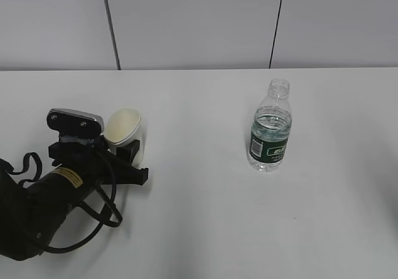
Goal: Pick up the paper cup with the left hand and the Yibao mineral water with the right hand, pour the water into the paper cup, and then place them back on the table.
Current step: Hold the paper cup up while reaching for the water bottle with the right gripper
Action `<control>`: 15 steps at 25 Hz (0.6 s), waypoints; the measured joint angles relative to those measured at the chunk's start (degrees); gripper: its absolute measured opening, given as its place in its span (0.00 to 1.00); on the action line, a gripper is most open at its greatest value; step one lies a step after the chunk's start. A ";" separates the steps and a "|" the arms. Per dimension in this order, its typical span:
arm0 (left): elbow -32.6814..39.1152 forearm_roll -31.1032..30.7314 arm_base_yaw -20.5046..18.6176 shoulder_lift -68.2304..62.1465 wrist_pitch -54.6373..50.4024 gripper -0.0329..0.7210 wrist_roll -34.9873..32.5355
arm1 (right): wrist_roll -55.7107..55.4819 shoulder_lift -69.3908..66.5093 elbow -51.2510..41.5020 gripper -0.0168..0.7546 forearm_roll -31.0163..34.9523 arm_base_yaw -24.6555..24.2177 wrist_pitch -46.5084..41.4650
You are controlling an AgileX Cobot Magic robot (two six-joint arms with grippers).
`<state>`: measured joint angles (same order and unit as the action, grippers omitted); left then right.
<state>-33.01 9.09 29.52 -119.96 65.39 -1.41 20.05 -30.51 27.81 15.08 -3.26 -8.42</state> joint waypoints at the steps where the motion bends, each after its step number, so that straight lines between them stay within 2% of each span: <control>1: 0.00 0.00 0.00 0.00 0.00 0.50 0.00 | 0.04 -2.26 0.00 0.79 0.00 0.00 1.27; 5: 0.00 0.00 0.00 0.00 0.00 0.50 0.00 | -0.07 -10.91 0.00 0.79 0.00 0.00 6.73; 11: 0.00 0.00 0.00 0.00 0.00 0.50 0.00 | -1.10 -21.28 0.00 0.79 -0.47 0.00 21.48; 13: 0.00 0.00 0.00 0.00 0.00 0.50 0.00 | -3.61 -25.02 0.00 0.79 -3.32 0.00 25.20; 15: 0.00 0.00 0.00 0.00 0.00 0.50 0.00 | -7.87 -28.27 0.00 0.79 -9.46 0.00 28.49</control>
<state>-33.01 9.09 29.52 -119.96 65.39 -1.41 12.18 -58.78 27.81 5.62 -3.26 20.07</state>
